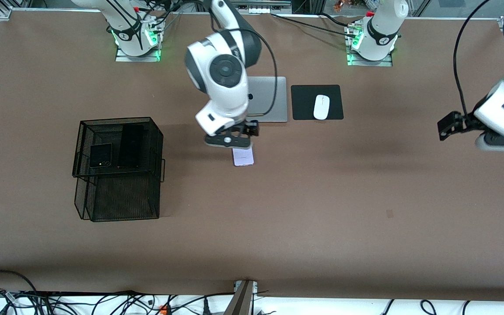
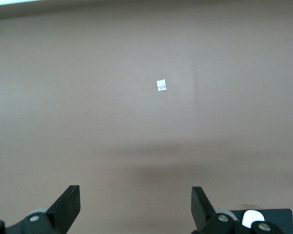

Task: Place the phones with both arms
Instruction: 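Grasp the white phone with the right gripper while the left gripper withdraws, then carry the white phone with the right gripper into the basket, then open the right gripper to release the white phone in the basket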

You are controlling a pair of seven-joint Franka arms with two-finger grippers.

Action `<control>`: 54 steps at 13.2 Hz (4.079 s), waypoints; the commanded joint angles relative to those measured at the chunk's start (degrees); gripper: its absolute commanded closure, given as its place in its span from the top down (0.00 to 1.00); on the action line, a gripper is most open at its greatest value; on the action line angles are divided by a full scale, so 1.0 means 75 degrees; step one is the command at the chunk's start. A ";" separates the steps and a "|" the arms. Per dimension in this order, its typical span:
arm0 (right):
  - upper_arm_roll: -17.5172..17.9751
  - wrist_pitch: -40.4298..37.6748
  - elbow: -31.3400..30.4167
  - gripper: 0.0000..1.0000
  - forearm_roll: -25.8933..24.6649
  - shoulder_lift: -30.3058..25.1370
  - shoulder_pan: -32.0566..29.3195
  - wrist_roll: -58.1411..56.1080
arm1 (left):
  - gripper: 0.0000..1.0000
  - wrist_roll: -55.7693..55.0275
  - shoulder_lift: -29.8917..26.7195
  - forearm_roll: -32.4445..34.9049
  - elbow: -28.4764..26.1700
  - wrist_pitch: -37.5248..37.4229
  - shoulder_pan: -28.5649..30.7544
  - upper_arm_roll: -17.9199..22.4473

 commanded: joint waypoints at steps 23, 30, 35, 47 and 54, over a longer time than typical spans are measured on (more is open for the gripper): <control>0.0836 0.2544 -0.0492 0.26 0.0296 0.1752 -0.0378 -0.1523 | 1.00 0.0292 -0.0677 -0.0459 -0.0869 -0.0254 -0.0800 0.0764; 0.0123 -0.0345 0.0316 0.22 0.0378 0.0054 -0.0870 -0.1476 | 1.00 0.0187 -0.0290 -0.0459 -0.0260 -0.0254 -0.0836 0.0623; -0.0828 -0.1837 0.0446 0.22 0.0378 -0.0580 -0.2272 -0.3193 | 1.00 0.0187 -0.0290 -0.0459 -0.0260 -0.0336 -0.0836 0.0612; -0.0852 0.0351 0.0330 0.22 0.1033 0.1036 -0.4456 -0.6281 | 1.00 0.0176 -0.0302 -0.0459 -0.0260 -0.0359 -0.0824 0.0495; -0.0583 0.0657 -0.0069 1.00 0.1573 0.1318 -0.4515 -0.6210 | 1.00 0.0176 -0.0302 -0.0459 -0.0248 -0.0383 -0.0824 0.0483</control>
